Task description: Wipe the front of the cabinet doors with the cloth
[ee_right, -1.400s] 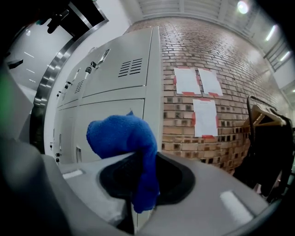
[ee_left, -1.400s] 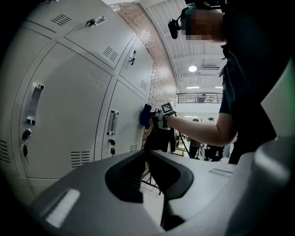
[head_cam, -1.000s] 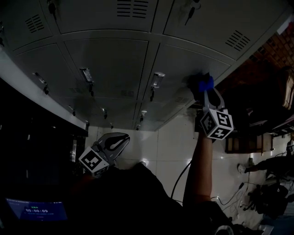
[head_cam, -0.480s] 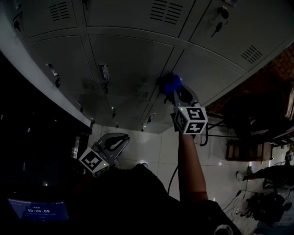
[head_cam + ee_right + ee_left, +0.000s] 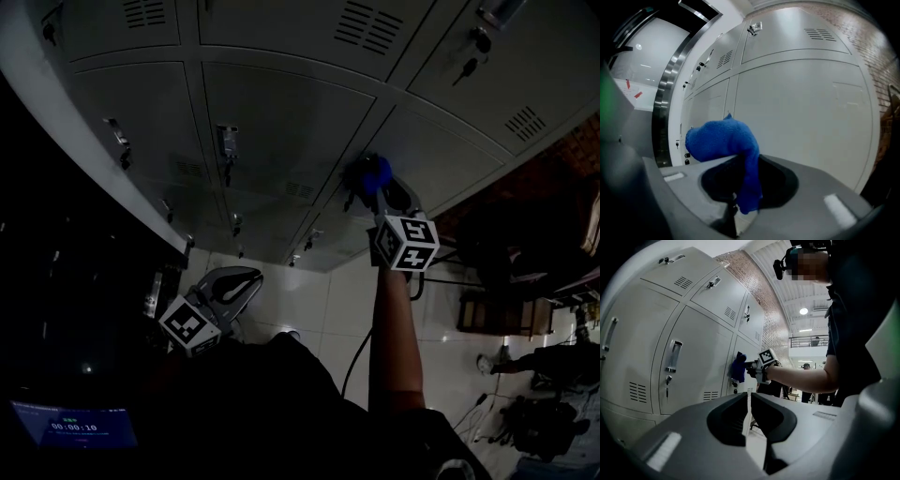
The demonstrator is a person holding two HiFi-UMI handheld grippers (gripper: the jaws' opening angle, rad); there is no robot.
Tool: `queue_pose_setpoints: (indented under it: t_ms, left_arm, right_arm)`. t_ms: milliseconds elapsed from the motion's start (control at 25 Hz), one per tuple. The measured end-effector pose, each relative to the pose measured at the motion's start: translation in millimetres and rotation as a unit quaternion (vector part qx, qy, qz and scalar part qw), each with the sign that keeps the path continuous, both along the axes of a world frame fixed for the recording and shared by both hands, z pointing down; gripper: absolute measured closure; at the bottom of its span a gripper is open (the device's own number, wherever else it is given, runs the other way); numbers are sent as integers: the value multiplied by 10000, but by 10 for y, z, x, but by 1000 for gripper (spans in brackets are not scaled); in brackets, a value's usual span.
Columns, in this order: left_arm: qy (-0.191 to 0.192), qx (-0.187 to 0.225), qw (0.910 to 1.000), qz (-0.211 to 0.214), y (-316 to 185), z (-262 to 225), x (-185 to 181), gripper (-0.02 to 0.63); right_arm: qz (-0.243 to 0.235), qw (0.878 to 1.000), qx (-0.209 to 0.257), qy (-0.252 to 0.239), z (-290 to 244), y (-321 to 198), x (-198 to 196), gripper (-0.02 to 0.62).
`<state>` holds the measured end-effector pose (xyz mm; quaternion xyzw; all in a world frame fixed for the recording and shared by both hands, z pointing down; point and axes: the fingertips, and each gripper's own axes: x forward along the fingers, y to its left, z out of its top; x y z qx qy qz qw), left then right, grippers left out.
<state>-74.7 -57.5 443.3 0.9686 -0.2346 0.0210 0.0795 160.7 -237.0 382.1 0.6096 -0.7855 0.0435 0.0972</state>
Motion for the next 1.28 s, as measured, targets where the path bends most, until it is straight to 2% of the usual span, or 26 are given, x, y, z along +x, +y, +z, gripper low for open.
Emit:
queue_pose_setpoints:
  t_ms: [400,880,1280]
  left_arm:
    - [-26,33,9998,220,-3,-5,234,594]
    - [-84,-47,9993,361,28,81,596,594]
    - [-133,-29,9994,319,37,98,637,594]
  right_arm:
    - [444,9989,-91,-139,65,130,671,522]
    - [1266,9916,-225,-103,202,375,1783,520]
    - [1781,9837,-247,-22,307,500,2258,520]
